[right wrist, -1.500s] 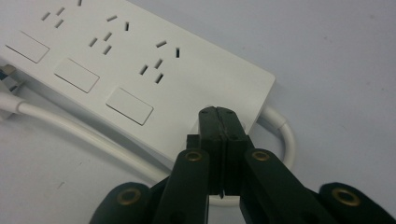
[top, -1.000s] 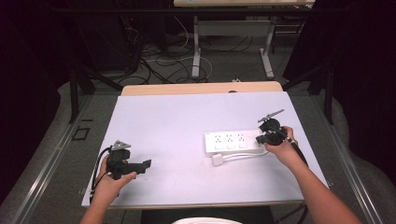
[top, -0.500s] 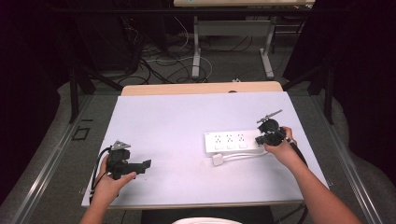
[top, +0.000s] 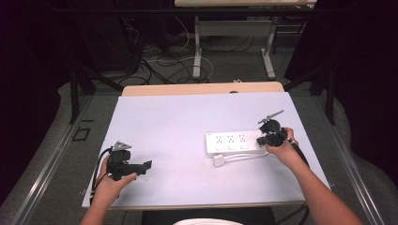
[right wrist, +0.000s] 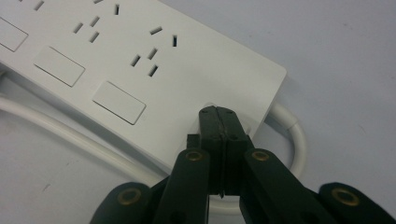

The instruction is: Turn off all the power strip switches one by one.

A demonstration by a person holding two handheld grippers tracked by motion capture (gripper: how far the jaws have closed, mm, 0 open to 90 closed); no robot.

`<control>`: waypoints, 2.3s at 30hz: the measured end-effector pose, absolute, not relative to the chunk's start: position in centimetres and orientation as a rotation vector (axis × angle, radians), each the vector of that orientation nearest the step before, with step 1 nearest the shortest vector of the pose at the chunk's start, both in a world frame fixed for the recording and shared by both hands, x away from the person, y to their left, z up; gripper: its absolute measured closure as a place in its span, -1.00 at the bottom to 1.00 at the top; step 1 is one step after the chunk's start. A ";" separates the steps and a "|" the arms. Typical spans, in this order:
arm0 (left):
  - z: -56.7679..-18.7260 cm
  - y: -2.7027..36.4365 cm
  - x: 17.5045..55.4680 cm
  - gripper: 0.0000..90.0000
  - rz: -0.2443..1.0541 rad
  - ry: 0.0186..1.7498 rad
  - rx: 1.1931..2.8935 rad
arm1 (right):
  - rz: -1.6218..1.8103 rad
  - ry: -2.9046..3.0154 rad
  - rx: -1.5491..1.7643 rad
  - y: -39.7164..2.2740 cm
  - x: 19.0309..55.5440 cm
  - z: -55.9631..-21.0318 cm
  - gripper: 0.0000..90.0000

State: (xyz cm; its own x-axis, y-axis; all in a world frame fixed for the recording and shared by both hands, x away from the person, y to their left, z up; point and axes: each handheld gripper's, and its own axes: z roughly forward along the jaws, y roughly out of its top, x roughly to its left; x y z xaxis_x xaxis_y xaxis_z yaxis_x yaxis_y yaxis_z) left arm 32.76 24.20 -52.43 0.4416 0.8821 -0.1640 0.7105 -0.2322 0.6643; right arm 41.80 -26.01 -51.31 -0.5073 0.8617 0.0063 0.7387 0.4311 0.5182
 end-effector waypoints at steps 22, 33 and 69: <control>-52.5 24.2 32.7 -0.91 0.321 1.338 2.009 | 0.726 2.433 1.397 -26.0 41.9 -51.2 1.00; -52.5 24.2 32.7 -0.92 0.324 1.339 1.997 | 0.744 2.434 1.408 -26.3 41.8 -51.0 1.00; -52.5 24.2 32.7 -0.91 0.329 1.331 1.998 | 0.759 2.508 1.298 -23.5 41.2 -50.0 1.00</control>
